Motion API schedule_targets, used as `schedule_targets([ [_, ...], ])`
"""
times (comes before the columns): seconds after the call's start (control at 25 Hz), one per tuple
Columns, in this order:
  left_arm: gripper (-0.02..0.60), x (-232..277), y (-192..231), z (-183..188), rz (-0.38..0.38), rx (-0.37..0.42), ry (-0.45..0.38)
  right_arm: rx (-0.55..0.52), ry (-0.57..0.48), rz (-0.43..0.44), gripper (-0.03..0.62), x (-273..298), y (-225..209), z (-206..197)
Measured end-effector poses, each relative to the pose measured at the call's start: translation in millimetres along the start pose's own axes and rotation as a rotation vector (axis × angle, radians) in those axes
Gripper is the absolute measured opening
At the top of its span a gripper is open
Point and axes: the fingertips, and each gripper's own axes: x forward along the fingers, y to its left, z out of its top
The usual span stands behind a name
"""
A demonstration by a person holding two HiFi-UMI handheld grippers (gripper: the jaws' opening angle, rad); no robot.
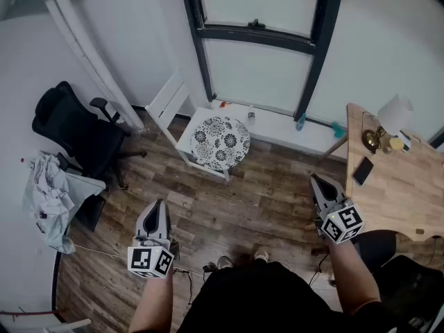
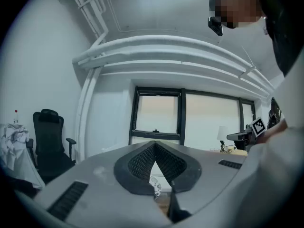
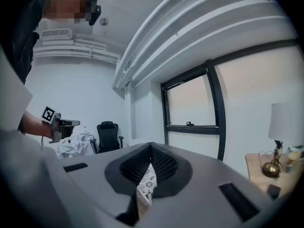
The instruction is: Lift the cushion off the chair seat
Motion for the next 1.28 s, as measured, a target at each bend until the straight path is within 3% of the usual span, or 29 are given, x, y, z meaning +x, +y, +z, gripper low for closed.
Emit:
schedule_targets([
  [0.44,0.005,26.1,-38.3,1.4,0.06,0.088,-0.015,0.006,-0.031,0.07,0.011,-10.2,-41.5,-5.5],
  [0.68,0.005,27.7,-54.4,-7.7,0.063,0.116,0.023,0.062,-0.029,0.053,0.011,-13.9,-64.0,-18.8],
  [1.28,0.005,124.4,-11.4,-27.7,0.02,0.1,0.033,0.063,0.025,-0.009,0.011,35.2,-100.5,-14.3],
])
